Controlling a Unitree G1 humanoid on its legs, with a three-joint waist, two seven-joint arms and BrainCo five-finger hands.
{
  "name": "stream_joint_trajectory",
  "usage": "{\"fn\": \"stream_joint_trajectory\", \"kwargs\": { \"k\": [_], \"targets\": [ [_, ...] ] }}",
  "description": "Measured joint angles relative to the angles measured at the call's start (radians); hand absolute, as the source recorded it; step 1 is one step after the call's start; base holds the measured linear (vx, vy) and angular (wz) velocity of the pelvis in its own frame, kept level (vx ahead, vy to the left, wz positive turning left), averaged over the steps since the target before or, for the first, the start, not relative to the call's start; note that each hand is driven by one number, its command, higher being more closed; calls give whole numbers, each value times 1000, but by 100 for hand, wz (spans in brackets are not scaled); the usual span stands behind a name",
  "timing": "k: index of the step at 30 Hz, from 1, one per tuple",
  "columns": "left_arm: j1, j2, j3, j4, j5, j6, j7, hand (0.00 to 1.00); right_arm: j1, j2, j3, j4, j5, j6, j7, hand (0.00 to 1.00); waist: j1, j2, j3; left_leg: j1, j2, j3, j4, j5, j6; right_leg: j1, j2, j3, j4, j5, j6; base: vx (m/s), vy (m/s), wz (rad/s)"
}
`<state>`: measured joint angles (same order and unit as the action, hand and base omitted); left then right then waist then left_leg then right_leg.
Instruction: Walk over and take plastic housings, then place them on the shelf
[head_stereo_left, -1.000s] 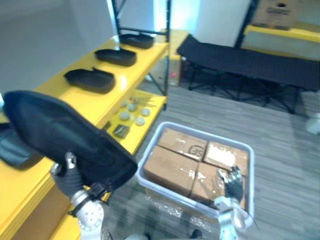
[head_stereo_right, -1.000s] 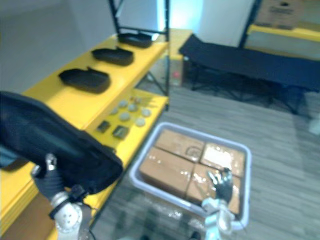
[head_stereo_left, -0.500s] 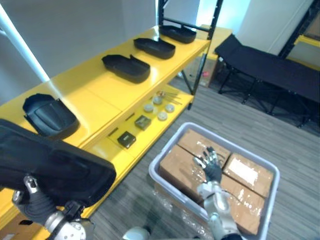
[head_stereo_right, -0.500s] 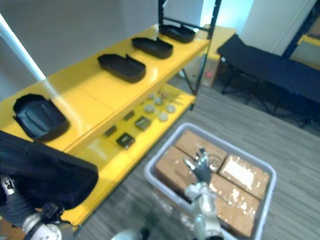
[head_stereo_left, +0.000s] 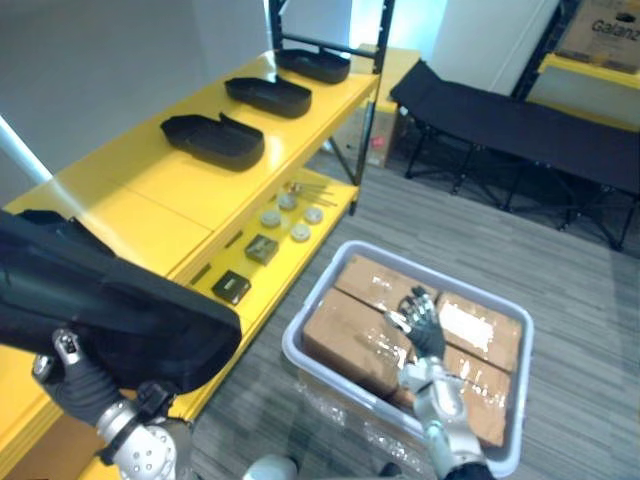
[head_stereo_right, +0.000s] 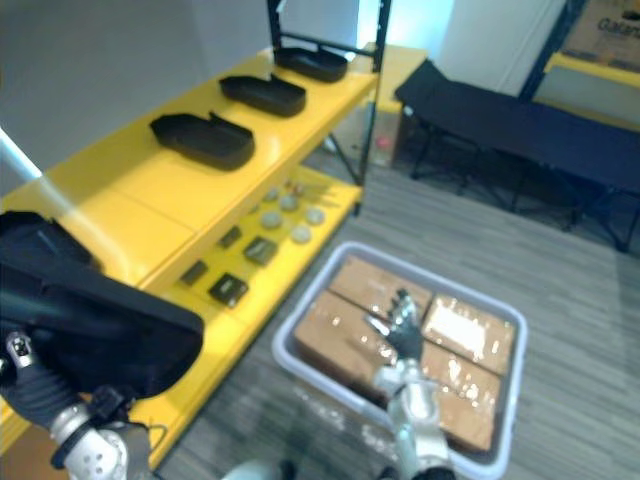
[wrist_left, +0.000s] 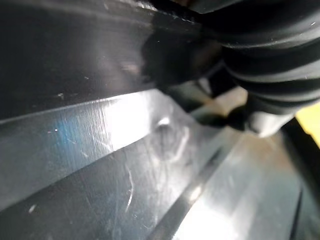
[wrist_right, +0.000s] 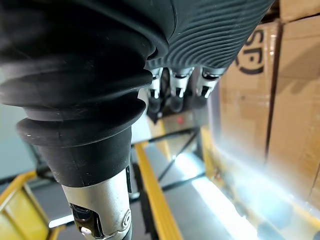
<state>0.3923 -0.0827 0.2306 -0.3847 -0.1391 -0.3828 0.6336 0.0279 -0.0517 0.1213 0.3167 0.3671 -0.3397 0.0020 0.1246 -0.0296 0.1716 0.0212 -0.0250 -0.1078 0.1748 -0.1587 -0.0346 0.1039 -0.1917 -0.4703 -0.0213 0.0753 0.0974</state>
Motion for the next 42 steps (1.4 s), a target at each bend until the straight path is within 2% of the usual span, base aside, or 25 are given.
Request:
{"fn": "stream_joint_trajectory", "kwargs": {
  "k": [4, 7, 8, 10, 12, 16, 18, 20, 22, 23, 24, 26, 28, 34, 36, 37, 39, 41, 42],
  "targets": [
    [35, -8, 11, 22, 0, 35, 18, 100, -25, -15, 41, 1, -12, -1, 19, 0, 21, 18, 24, -4, 2, -27, 14, -3, -5, 2, -1, -22, 33, -24, -7, -26, -9, 18],
    [80, -19, 37, 23, -20, 37, 9, 100, -31, -15, 83, 1, -30, -1, 20, 0, 29, 19, 46, -6, -2, -56, 20, -6, -9, 24, -2, -58, 44, -40, -9, -44, -8, 35],
    [92, -28, 47, 23, -24, 37, -5, 100, -28, -12, 88, 1, -34, 0, 20, 0, 30, 18, 51, -8, -1, -47, 27, -16, -4, 40, -7, -80, 44, -42, -6, -27, 25, 57],
    [103, -33, 50, 24, -46, 37, -41, 100, -19, -12, 88, 0, -37, 0, 15, 0, 25, 20, 57, -18, 41, 58, 45, -22, 3, 64, -17, -123, 52, -52, 2, -23, 25, 63],
    [114, -41, 35, 27, -60, 34, -69, 100, -5, -21, 98, 0, -52, 7, -4, 0, 41, 17, 56, -22, 32, 60, 47, -14, -8, 64, -29, -131, 68, -57, 8, 16, 54, 25],
    [113, -40, 1, 26, -58, 34, -92, 100, -2, -19, 107, 0, -89, 13, -27, 0, 40, 13, 54, -28, 18, 64, 44, -17, 2, 54, -46, -127, 73, -59, 5, 58, 94, 2],
    [97, -31, -33, 25, -52, 33, -113, 100, 7, -21, 98, -1, -89, 13, -31, 0, 28, 5, 47, -43, 9, 58, 42, -15, 5, 33, -52, -110, 90, -61, 0, 60, 71, 12],
    [59, 1, -80, 29, -46, 32, -134, 100, 40, -22, 70, -15, -88, 13, -44, 0, 15, 5, 47, -49, 5, 30, 39, -9, 8, 17, -54, -36, 127, -72, -17, 75, 84, 40],
    [-19, 62, -140, 48, -32, 19, -156, 100, 113, -24, 2, -68, -87, 12, -48, 0, -28, 1, 42, -41, -6, -43, 1, 30, 10, -21, -65, 89, 230, -99, -57, 105, 83, 92],
    [-43, 76, -150, 61, -19, 13, -157, 100, 127, -25, -16, -80, -87, 11, -48, 0, -40, 1, 42, -42, -9, -62, -8, 40, 11, -33, -67, 119, 263, -108, -62, 78, 22, 92],
    [-82, 98, -165, 75, -6, 11, -159, 100, 148, -24, -42, -93, -87, 9, -47, 0, -58, -6, 38, -45, -9, -85, -14, 49, 12, -48, -68, 166, 300, -146, -76, 13, -15, 60],
    [-116, 120, -173, 97, 3, 10, -157, 100, 167, -25, -54, -103, -87, 7, -43, 0, -61, -30, 24, -59, -26, -96, -4, 49, 12, -36, -74, 191, 287, -180, -67, 32, -79, 35],
    [-128, 118, -173, 105, 5, 10, -149, 100, 162, -26, -65, -105, -87, 3, -29, 0, -61, -28, 24, -70, -18, -92, 7, 56, 1, -30, -63, 198, 259, -181, -63, 6, -88, 2],
    [-112, 114, -176, 130, 31, 25, -105, 100, 121, -45, -70, -112, -100, -16, 17, 0, -54, -2, 32, -72, 38, -49, 28, 63, -25, 6, -8, 202, 182, -168, -41, -70, -86, -13],
    [-93, 112, -175, 149, 31, 60, -70, 100, 85, -53, -62, -111, -66, -18, 50, 0, -51, 31, 54, -71, 51, -47, 92, 53, -44, 46, 10, 200, 182, -173, -33, -151, -65, 2],
    [-80, 109, -174, 149, 30, 65, -66, 100, 75, -55, -58, -111, -66, -20, 55, 0, -51, 41, 60, -71, 56, -47, 113, 46, -54, 62, 17, 196, 182, -176, -28, -127, -41, 18],
    [-27, 87, -164, 142, 30, 76, -70, 100, 45, -65, -38, -110, -67, -34, 61, 0, -37, 84, 88, -73, 86, -10, 171, 31, -83, 111, 46, 174, 187, -194, -24, -205, -55, 36],
    [13, 71, -162, 118, 28, 94, -86, 100, 13, -72, -25, -108, -68, -56, 39, 0, -23, 105, 103, -126, 95, 17, 234, 51, -111, 124, 70, 142, 202, -248, -31, -273, -71, 97],
    [17, 72, -164, 117, 28, 95, -99, 100, -12, -72, -33, -96, -64, -72, 22, 0, -24, 103, 107, -150, 91, 19, 175, 116, -114, 111, 58, 81, 212, -268, -41, -344, -47, 157]
  ]
}}
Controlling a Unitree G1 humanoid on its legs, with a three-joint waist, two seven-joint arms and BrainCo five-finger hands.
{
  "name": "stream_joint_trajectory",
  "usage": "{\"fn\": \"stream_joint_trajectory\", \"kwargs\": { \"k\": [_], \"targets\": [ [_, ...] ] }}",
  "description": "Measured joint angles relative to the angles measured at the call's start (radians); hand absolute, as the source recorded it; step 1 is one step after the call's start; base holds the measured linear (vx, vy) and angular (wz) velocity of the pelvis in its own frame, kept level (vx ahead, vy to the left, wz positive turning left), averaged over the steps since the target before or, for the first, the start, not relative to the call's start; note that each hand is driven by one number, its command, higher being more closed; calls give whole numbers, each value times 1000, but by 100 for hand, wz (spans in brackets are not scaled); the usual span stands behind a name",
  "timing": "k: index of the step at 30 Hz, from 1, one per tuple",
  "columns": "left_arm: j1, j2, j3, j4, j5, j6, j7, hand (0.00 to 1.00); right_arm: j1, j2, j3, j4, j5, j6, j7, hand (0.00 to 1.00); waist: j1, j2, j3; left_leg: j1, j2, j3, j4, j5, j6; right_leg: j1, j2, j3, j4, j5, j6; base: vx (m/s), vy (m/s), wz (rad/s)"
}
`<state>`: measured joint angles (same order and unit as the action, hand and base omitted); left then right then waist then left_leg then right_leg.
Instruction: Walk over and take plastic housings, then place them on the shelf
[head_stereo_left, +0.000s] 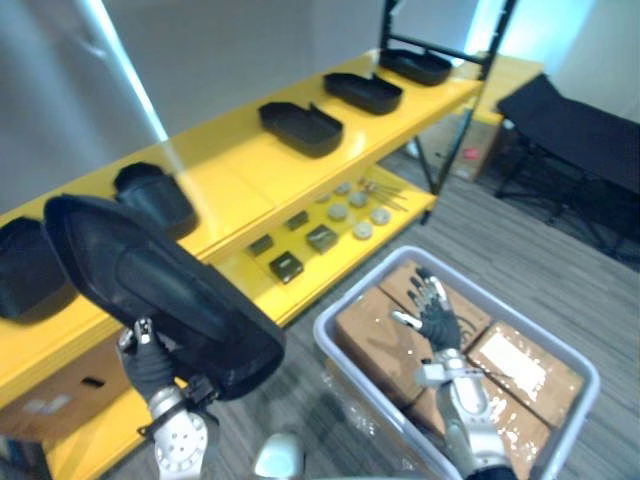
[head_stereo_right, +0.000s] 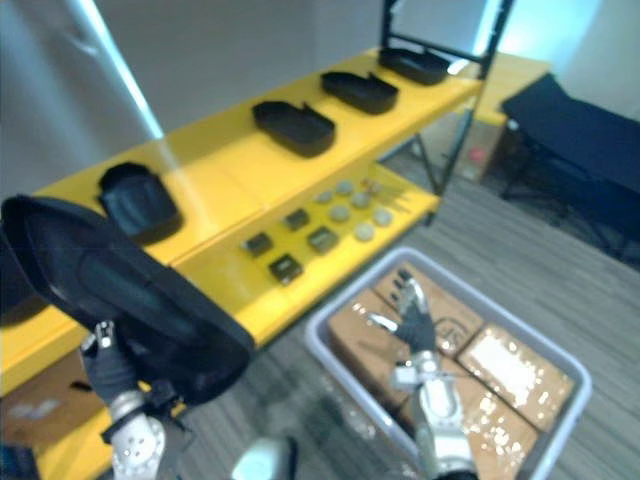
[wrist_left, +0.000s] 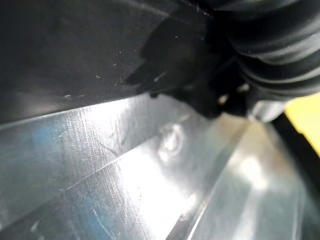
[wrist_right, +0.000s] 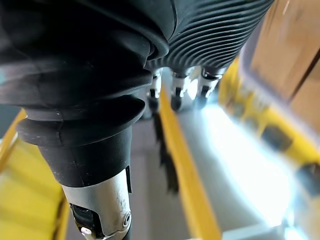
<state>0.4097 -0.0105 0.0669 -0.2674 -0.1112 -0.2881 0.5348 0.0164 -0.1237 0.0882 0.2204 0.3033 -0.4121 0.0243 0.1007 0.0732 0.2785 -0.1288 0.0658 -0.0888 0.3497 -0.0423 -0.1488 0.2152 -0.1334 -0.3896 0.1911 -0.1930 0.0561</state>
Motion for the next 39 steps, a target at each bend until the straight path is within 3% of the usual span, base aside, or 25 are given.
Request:
{"fn": "stream_joint_trajectory", "kwargs": {
  "k": [1, 2, 4, 7, 8, 9, 10, 12, 14, 17, 23, 24, 26, 27, 28, 30, 31, 32, 35, 39],
  "targets": [
    [13, 1, 1, -2, 0, 0, -9, 100, -6, 3, -21, 9, 3, -12, -7, 0, -4, -26, -9, 3, -1, 59, -66, 40, 37, -19, -21, -61, 7, 3, -4, -353, -85, 184],
    [19, 1, 7, -8, 1, -3, -11, 100, -25, 2, -50, 26, 7, -29, -16, 0, 5, -23, -12, -14, 16, 184, 27, -23, 141, -26, -34, -130, 4, 17, -13, -261, -62, 140],
    [18, -2, 41, -8, 1, -17, -9, 100, -47, -6, -81, 37, 44, -46, -30, 0, 2, -17, -20, 25, 32, 323, 116, -96, 191, -36, -61, -218, -19, 49, -20, -253, -33, 135],
    [-4, -9, 45, -10, 2, -30, -8, 100, -47, -5, -81, 42, 55, -62, -27, 0, -7, -6, -39, 103, 77, 383, 95, -125, 164, -45, -81, -306, -54, 91, -13, -167, 80, 123],
    [-21, -18, 39, -10, 3, -32, -11, 100, -49, -1, -76, 56, 69, -64, -18, 0, -9, 4, -48, 141, 123, 418, 58, -121, 149, -46, -89, -350, -56, 104, -1, -112, 186, 108],
    [-34, -37, 39, -10, 3, -33, -14, 100, -55, 0, -72, 75, 72, -63, -3, 0, -7, 28, -63, 155, 126, 430, 5, -114, 123, -56, -96, -372, -45, 109, 3, -102, 216, 94],
    [-37, -39, 38, -9, 2, -34, -14, 100, -61, 2, -67, 84, 71, -62, 2, 0, -5, 24, -66, 148, 120, 452, -4, -114, 123, -61, -90, -372, -50, 113, 5, -93, 192, 95],
    [-44, -32, 36, -5, 0, -34, -18, 100, -67, 33, -28, 92, 58, -60, 23, 0, -4, -20, -90, 103, 71, 456, -38, -87, 164, -78, -95, -348, -119, 154, 5, -115, 167, 94],
    [-37, -32, 30, 10, -2, -35, -24, 100, -94, 46, -10, 106, 28, -51, 21, 0, 4, -30, -96, 103, 52, 454, -59, -86, 165, -73, -94, -350, -143, 176, 18, -84, 162, 46],
    [-37, -31, 22, 45, -8, -35, -49, 100, -130, 46, 7, 106, 1, -41, 13, 0, 5, -26, -100, 109, 34, 452, -125, -83, 163, -74, -92, -361, -167, 212, 33, -36, 115, 23],
    [-62, -21, -82, 56, -9, -36, -145, 100, -60, 50, -30, 105, -3, -15, -70, 0, -37, -23, -101, 190, -13, 445, -343, 25, 135, -63, -96, -390, -170, 252, 41, -65, 43, 18],
    [-64, -16, -91, 58, -11, -36, -157, 100, -45, 52, -37, 102, -2, -15, -69, 0, -44, -21, -99, 196, -15, 433, -352, 29, 134, -60, -94, -365, -158, 252, 41, -77, 68, 27],
    [-90, 18, -133, 75, -26, -36, -200, 100, 60, 54, -80, 52, -3, -16, -67, 0, -83, -6, -103, 195, -25, 364, -357, 36, 142, -63, -100, -129, -95, 239, 21, -61, 141, 82],
    [-114, 40, -139, 78, -25, -36, -222, 100, 126, 64, -101, 3, -8, -16, -68, 0, -109, -5, -103, 179, -24, 310, -364, 41, 153, -93, -98, 22, -39, 183, -39, -59, 86, 137],
    [-145, 59, -138, 81, -29, -39, -239, 100, 179, 78, -108, -37, -26, -16, -66, 0, -142, -12, -109, 154, -33, 256, -381, 61, 149, -125, -70, 172, -18, 112, -60, -77, 19, 134],
    [-199, 93, -131, 97, -38, -41, -249, 100, 211, 87, -101, -65, -50, -15, -50, 0, -152, -47, -108, 138, -62, 224, -420, 95, 134, -133, -43, 279, -53, 50, -42, -94, -103, 93],
    [-218, 100, -128, 118, -38, -40, -246, 100, 208, 86, -98, -65, -70, -13, -32, 0, -143, -58, -113, 128, -69, 210, -437, 120, 122, -136, -50, 274, -73, 33, 33, -92, -108, 48],
    [-222, 97, -129, 123, -39, -39, -243, 100, 207, 86, -93, -67, -76, -12, -25, 0, -142, -51, -110, 122, -67, 206, -437, 127, 117, -139, -47, 263, -73, 38, 47, -78, -102, 31],
    [-218, 76, -159, 122, -46, -26, -223, 100, 208, 73, -71, -73, -85, 7, -3, 0, -141, -23, -118, 107, -46, 178, -437, 160, 96, -124, -21, 223, -77, 61, 63, -3, -83, 29],
    [-229, 74, -177, 102, -50, 17, -215, 100, 170, 56, -48, -95, -89, 17, -5, 0, -139, -26, -116, 94, -27, 142, -436, 172, 81, -115, 5, 196, -79, 64, 59, 10, -78, 25]
  ]
}}
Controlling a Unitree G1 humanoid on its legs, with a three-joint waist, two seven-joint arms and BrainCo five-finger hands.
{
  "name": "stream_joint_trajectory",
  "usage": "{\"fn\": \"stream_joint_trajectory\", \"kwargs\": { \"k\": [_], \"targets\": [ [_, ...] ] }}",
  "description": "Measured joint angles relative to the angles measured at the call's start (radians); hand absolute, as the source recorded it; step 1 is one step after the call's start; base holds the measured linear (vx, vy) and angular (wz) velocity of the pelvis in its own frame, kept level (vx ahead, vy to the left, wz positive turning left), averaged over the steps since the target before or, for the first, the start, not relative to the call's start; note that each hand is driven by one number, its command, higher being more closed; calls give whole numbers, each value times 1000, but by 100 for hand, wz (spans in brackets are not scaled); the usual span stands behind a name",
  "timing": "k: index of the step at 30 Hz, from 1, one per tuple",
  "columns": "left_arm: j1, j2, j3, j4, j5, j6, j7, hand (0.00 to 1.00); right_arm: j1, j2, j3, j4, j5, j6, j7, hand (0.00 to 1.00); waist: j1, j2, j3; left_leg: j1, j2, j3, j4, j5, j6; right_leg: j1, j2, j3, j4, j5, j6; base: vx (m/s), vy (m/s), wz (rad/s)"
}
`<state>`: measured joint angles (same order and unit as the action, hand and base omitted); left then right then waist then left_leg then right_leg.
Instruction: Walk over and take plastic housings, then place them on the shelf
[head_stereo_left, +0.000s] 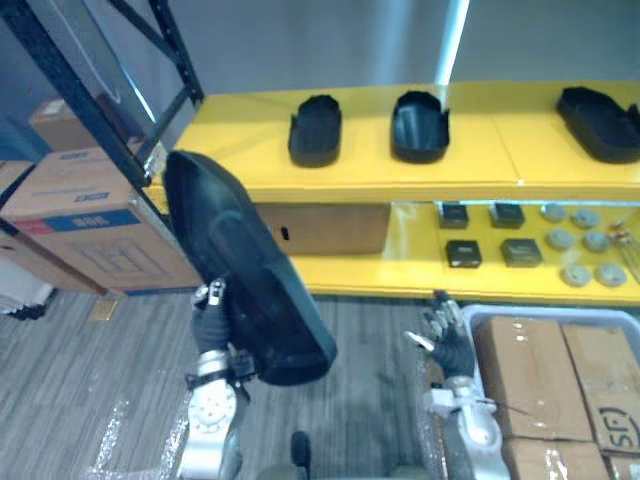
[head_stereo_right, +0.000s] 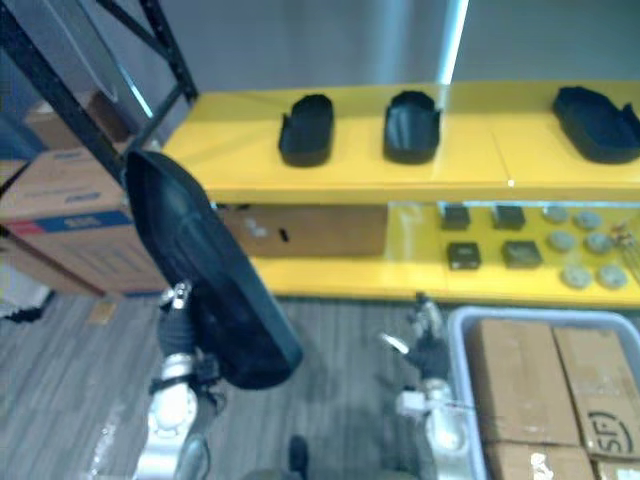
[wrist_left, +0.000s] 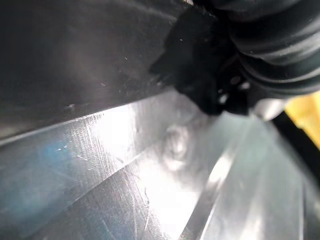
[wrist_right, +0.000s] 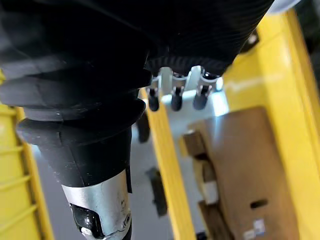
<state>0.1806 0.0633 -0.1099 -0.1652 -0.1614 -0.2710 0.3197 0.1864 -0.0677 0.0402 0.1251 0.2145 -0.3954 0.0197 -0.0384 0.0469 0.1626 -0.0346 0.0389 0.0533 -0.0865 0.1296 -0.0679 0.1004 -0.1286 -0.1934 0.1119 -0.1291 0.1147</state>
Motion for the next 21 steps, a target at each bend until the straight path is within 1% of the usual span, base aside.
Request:
{"fn": "stream_joint_trajectory", "kwargs": {
  "k": [3, 5, 9, 11, 15, 17, 19, 20, 21],
  "targets": [
    [8, -2, 1, 0, -22, 32, 10, 100, -19, -14, 7, 0, -2, 8, -15, 0, 14, -8, 3, -2, 2, -5, 0, 3, 1, -1, 3, 1, 0, 3, -5, -32, -13, 3],
    [18, -3, 2, 0, -27, 33, 13, 100, -15, -13, 11, 0, -2, 11, -22, 0, 19, -10, 2, -1, 0, -14, 0, 6, 4, 3, 2, 1, 0, 4, -7, -44, 8, 7],
    [30, -6, 21, -4, -15, 33, 27, 100, -11, -3, 14, 0, 6, 31, -22, 0, 22, -10, 2, -2, -1, -20, -1, 11, 5, 6, 3, -2, 2, 2, -10, -67, 8, 6],
    [56, -12, 31, -15, 26, 34, 40, 100, 5, -1, 14, 0, 8, 31, -22, 0, 23, -10, 2, -3, 1, -25, -2, 9, 5, 6, 6, -7, 4, -6, -21, -94, 2, 6],
    [88, -11, 69, -15, 104, 56, 58, 100, 18, 6, 23, 1, 8, 31, -28, 0, 22, -12, 1, -2, 1, -29, -2, 13, 6, 4, 5, -20, 2, -13, -22, -54, -3, 5],
    [96, -12, 92, -20, 125, 56, 57, 100, 19, 12, 22, 4, 8, 34, -50, 0, 23, -17, 2, -2, -2, -27, -1, 15, 9, 2, -6, -21, 7, -16, -20, 7, 11, -2],
    [96, -12, 113, -36, 123, 56, 49, 100, 20, 14, 20, 11, 8, 44, -77, 0, 25, -29, 5, 0, -13, -17, 0, 13, 12, -19, -23, -17, 53, -35, -22, 32, 29, -4],
    [96, -12, 128, -54, 125, 56, 41, 100, 23, 17, 16, 17, 8, 50, -95, 0, 24, -41, 11, 5, -24, -14, 4, 12, 16, -33, -32, -3, 107, -47, -16, 81, 18, -11],
    [97, -11, 140, -66, 123, 56, 26, 100, 29, 23, 8, 26, 8, 57, -111, 0, 25, -50, 21, 16, -28, -4, 5, 16, 21, -51, -39, 16, 152, -50, -20, 83, 20, -17]
  ]
}}
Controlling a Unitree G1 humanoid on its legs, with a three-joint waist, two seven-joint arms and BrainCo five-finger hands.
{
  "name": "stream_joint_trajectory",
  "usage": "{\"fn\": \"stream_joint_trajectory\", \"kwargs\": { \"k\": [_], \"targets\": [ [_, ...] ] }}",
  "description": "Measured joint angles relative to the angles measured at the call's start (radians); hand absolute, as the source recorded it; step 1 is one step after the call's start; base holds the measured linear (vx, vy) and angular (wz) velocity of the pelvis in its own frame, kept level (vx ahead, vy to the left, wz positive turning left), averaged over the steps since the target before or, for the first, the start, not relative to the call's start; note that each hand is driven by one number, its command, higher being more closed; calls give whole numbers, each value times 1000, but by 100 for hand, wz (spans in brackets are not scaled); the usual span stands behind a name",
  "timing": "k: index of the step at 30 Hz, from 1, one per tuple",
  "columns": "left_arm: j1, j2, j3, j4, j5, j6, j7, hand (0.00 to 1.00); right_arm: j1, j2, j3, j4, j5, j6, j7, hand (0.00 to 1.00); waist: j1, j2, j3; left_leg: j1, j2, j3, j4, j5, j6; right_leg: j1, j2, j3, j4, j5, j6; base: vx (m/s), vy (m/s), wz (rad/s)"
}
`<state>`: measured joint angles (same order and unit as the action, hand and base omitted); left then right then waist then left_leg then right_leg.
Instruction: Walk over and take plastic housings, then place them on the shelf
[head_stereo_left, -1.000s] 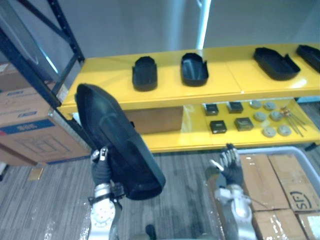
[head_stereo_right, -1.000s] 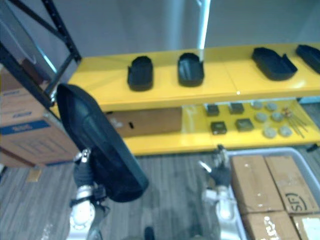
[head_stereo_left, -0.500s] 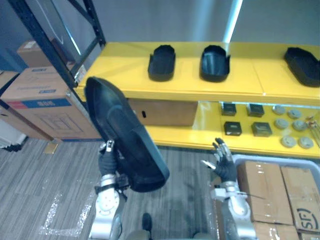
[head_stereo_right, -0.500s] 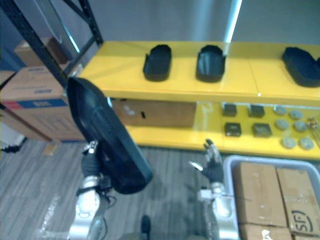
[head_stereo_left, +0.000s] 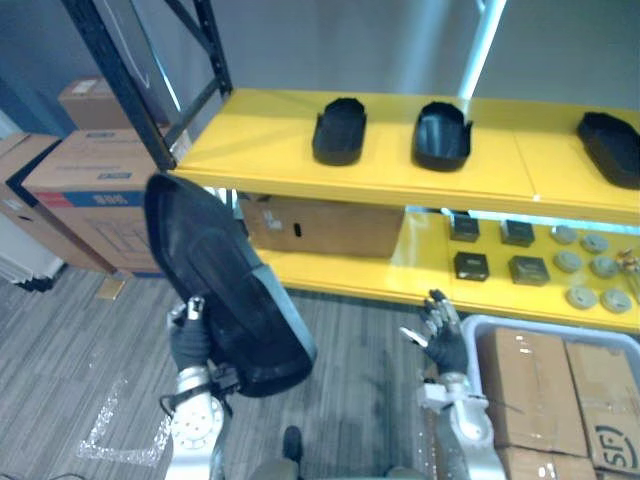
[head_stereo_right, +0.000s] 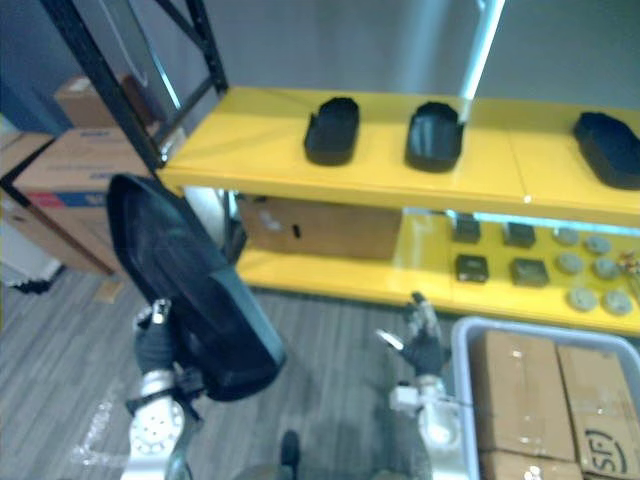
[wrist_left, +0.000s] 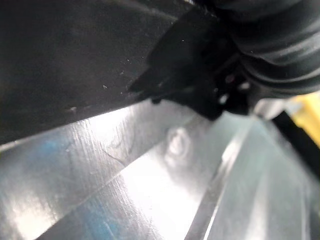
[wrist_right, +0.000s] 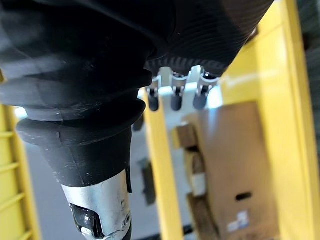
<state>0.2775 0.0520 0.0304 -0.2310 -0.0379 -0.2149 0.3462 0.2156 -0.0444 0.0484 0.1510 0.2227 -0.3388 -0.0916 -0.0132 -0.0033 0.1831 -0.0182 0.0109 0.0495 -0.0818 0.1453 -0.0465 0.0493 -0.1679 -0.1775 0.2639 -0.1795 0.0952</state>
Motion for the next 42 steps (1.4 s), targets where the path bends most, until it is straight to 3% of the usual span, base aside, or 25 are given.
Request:
{"fn": "stream_joint_trajectory", "kwargs": {
  "k": [2, 3, 4, 7, 8, 9, 10, 11, 12, 15, 17, 18, 20, 22, 23, 24, 26, 28, 29, 30, 33, 34, 37, 40, 42],
  "targets": [
    [-3, 16, 10, -12, -2, 0, -15, 100, 9, 18, -17, 15, 1, 7, -14, 0, -4, -14, 15, 25, 16, 14, 0, -8, 9, -53, 1, 43, 116, 2, -10, 34, -4, -39],
    [-12, 25, 9, -15, -2, -1, -20, 100, 13, 38, -34, 16, 5, 7, -10, 0, -7, -3, 43, 45, 40, 22, 0, -26, 19, -101, 11, 82, 208, -22, -79, -27, -34, -44],
    [-16, 30, 9, -15, -2, -1, -20, 100, 16, 43, -37, 15, 11, 6, -8, 0, -13, -7, 49, 52, 50, 26, 0, -36, 12, -117, 22, 96, 216, -39, -91, -82, -45, -41],
    [-21, 68, 1, -15, -46, -7, -18, 100, 52, 52, -34, 11, 16, 6, 32, 0, -26, -41, 69, 49, 92, 80, 25, -68, -7, -152, 54, 124, 79, -33, -60, -89, -64, -36],
    [-18, 93, -6, -13, -52, -11, -12, 100, 79, 62, -34, -1, 17, 3, 49, 0, -32, -96, 62, 60, 64, 115, 13, -91, -21, -157, 27, 148, 31, -20, -25, 62, -95, -15],
    [-18, 85, -17, -11, -64, -14, -6, 100, 104, 70, -31, -21, 18, -3, 66, 0, -40, -137, 67, 36, 53, 149, 191, -129, 15, -171, -11, 138, 36, 14, -23, 115, -101, -13],
    [-13, 73, -36, -8, -70, -22, -5, 100, 123, 58, -30, -48, 19, -10, 72, 0, -43, -122, 68, 12, 77, 163, 296, -194, 9, -160, -2, 133, 22, 25, -17, 183, -89, 8],
    [-10, 42, -78, -4, -73, -29, -2, 100, 163, 26, -28, -106, 20, -26, 78, 0, -54, -51, 70, 3, 128, 177, 316, -274, -36, -133, 44, 103, -8, 44, -9, 93, -50, 7],
    [-9, 32, -100, 4, -73, -33, 1, 100, 168, 18, -22, -103, 18, -35, 87, 0, -57, -53, 59, 22, 134, 178, 291, -284, -52, -126, 50, 99, -16, 57, -7, 91, -40, 12],
    [-9, 4, -136, 9, -82, -37, 11, 100, 166, 13, 11, -107, -14, -44, 88, 0, -54, -24, 23, 29, 161, 177, 265, -284, -54, -116, 85, 95, -34, 52, -17, 175, -103, 10],
    [0, -1, -139, 21, -82, -37, 34, 100, 166, 10, 28, -107, -37, -45, 79, 0, -48, -12, -1, 38, 187, 180, 288, -291, -25, -99, 108, 96, -35, 34, -45, 240, -110, 13],
    [-12, 0, -133, 39, -82, -37, 41, 100, 161, 12, 31, -108, -41, -49, 72, 0, -51, -5, 1, -7, 207, 185, 423, -305, 24, -78, 115, 91, -36, 28, -55, 275, -160, 20],
    [-12, -11, -121, 66, -84, -33, 43, 100, 152, -1, 29, -108, -47, -51, 68, 0, -50, 19, 8, -66, 249, 181, 618, -292, 47, -24, 130, 83, -37, 21, -68, 222, -137, 11],
    [-12, -25, -112, 81, -84, -22, 38, 100, 144, -10, 25, -109, -52, -55, 67, 0, -49, 30, 8, -111, 266, 177, 735, -289, 41, 31, 130, 77, -54, 13, -82, 286, -79, -1],
    [-12, -26, -119, 81, -83, -23, 29, 100, 128, -25, 12, -108, -51, -58, 67, 0, -35, 42, 1, -121, 228, 175, 718, -327, 20, 51, 115, 91, -65, 8, -88, 331, -28, -28],
    [-13, -25, -119, 79, -82, -24, 22, 100, 104, -36, -2, -107, -51, -58, 67, 0, -23, 43, 0, -127, 173, 174, 654, -350, 19, 64, 95, 106, -78, 8, -89, 282, 28, -31],
    [-13, -25, -116, 75, -82, -24, 22, 100, 86, -38, -14, -106, -49, -60, 67, 0, -24, 40, 2, -133, 98, 148, 489, -334, -3, 90, 71, 108, -94, 8, -88, 250, 74, -15],
    [-9, -25, -115, 70, -82, -25, 22, 100, 86, -39, -15, -104, -40, -60, 67, 0, -22, 43, 1, -135, 79, 117, 333, -249, -15, 112, 74, 110, -101, 4, -83, 219, 127, -12],
    [-4, -24, -115, 63, -81, -26, 21, 100, 87, -42, -13, -104, -39, -73, 66, 0, -18, 47, -1, -133, 86, 114, 273, -164, -16, 128, 82, 125, -100, -17, -57, 240, 193, -32],
    [-4, -13, -111, 69, -80, -32, 20, 100, 89, -34, -4, -83, -36, -82, 60, 0, -4, 17, 1, -119, 66, 127, 295, -140, -5, 148, 57, 149, -91, -53, -34, 229, 182, -32],
    [-19, 4, -105, 72, -65, -32, 19, 100, 77, -11, 19, -55, -29, -95, 5, 0, -12, -29, 3, -120, 39, 150, 326, -195, 28, 125, 19, 156, -40, -52, -34, 179, 150, -11],
    [-23, 9, -105, 72, -61, -32, 19, 100, 69, -8, 21, -48, -29, -95, -3, 0, -10, -32, 2, -117, 34, 156, 326, -202, 34, 115, 13, 156, -23, -48, -31, 132, 154, -17],
    [-44, 21, -98, 69, -31, -31, 9, 100, 44, 5, 20, -45, -4, -97, -54, 0, -17, -26, 4, -51, 11, 177, 282, -214, 52, 87, -7, 152, 75, -8, -21, 132, 170, -17],
    [-49, 24, -81, 39, 9, -21, 1, 100, 29, 33, 3, -41, -51, -100, -119, 0, -23, -21, 4, 3, 10, 217, 243, -226, 71, 30, -25, 130, 190, 34, -19, 108, 159, -35],
    [-63, 36, -71, 35, 11, 2, 21, 100, 19, 42, 1, -24, -93, -107, -153, 0, -29, -13, 5, 12, 25, 242, 224, -231, 79, 1, -17, 92, 187, 3, -26, 84, 93, -42]
  ]
}}
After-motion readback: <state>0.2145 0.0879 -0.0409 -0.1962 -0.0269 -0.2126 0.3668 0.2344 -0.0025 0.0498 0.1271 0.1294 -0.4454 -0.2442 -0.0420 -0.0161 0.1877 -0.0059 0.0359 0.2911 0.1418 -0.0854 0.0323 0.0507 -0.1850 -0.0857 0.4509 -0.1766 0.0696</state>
